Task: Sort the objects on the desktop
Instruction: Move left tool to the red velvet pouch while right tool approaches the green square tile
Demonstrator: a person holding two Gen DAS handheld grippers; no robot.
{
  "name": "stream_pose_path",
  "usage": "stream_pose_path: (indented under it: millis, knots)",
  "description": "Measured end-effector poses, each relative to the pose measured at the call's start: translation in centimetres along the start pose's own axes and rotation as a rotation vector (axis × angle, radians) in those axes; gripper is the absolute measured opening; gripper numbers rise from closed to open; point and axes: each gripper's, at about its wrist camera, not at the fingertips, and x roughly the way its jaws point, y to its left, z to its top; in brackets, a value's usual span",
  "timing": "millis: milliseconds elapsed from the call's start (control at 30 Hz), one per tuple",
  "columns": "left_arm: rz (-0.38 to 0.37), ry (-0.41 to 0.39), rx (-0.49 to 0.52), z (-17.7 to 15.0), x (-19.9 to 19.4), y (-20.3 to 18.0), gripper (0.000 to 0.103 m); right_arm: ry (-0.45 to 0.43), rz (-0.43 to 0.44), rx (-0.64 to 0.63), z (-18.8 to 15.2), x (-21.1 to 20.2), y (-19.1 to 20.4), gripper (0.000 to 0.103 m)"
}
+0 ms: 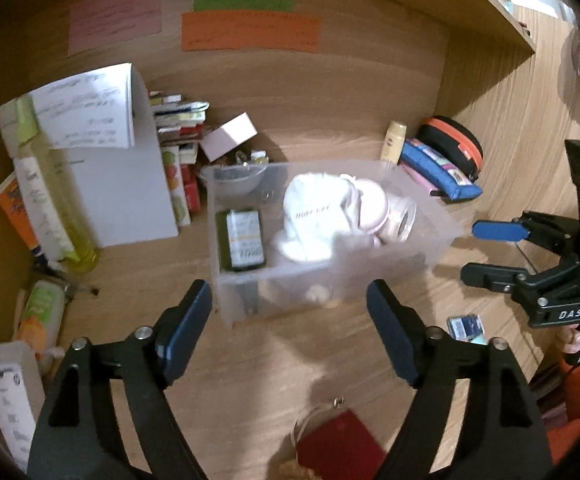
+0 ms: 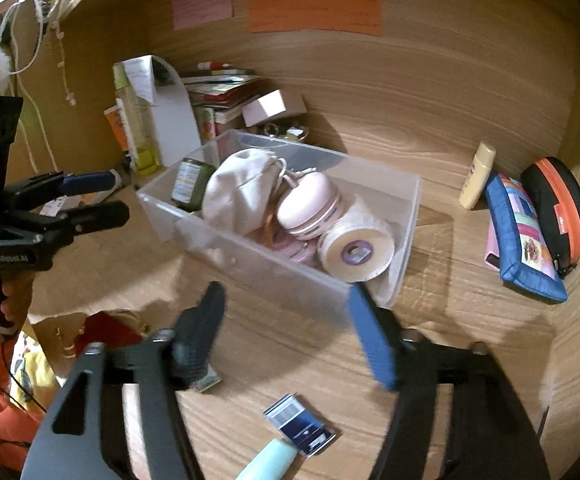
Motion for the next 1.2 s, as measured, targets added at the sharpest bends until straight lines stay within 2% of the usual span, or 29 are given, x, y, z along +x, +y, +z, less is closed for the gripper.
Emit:
stream_pose_path:
  millis: [200,333,467,667,833,1000,1100,1167,1200]
  knots:
    - [0.029,0.036,-0.005,-2.6,-0.9,0.0,0.091,0.009,0.0,-0.019,-1.3,-0.3,1.1,0.07]
    - [0.004,0.102,-0.011,-4.7,-0.9,0.0,0.093,0.036,0.005,-0.027,-2.4,0.3,1.8,0.07]
    - [-0.01,0.169,0.023,-7.1,-0.5,-1.0,0.093,0.064,0.011,-0.052,-3.3,1.1,2.5,0.07]
    - [-0.071,0.225,0.025,-9.3,-0.4,-2.5,0.093,0.111,0.047,-0.089,-4.2,2.6,3.9,0.07]
    - [-0.071,0.274,0.029,-10.7,0.6,-3.6,0.094,0.143,0.076,-0.137,-4.8,4.1,5.3,0.07]
    - [-0.007,0.255,0.104,-11.3,0.8,-5.5,0.096,0.167,0.059,-0.186,-5.0,5.6,6.2,0.069]
    - [-0.012,0.232,0.106,-11.3,0.9,-5.6,0.096,0.18,0.07,-0.184,-5.2,6.3,6.1,0.068]
    - [-0.006,0.215,0.096,-11.4,0.9,-5.4,0.096,0.186,0.07,-0.183,-5.3,6.5,6.0,0.061]
    - [-0.001,0.205,0.09,-11.5,0.8,-5.2,0.096,0.193,0.075,-0.184,-5.4,6.6,6.0,0.054]
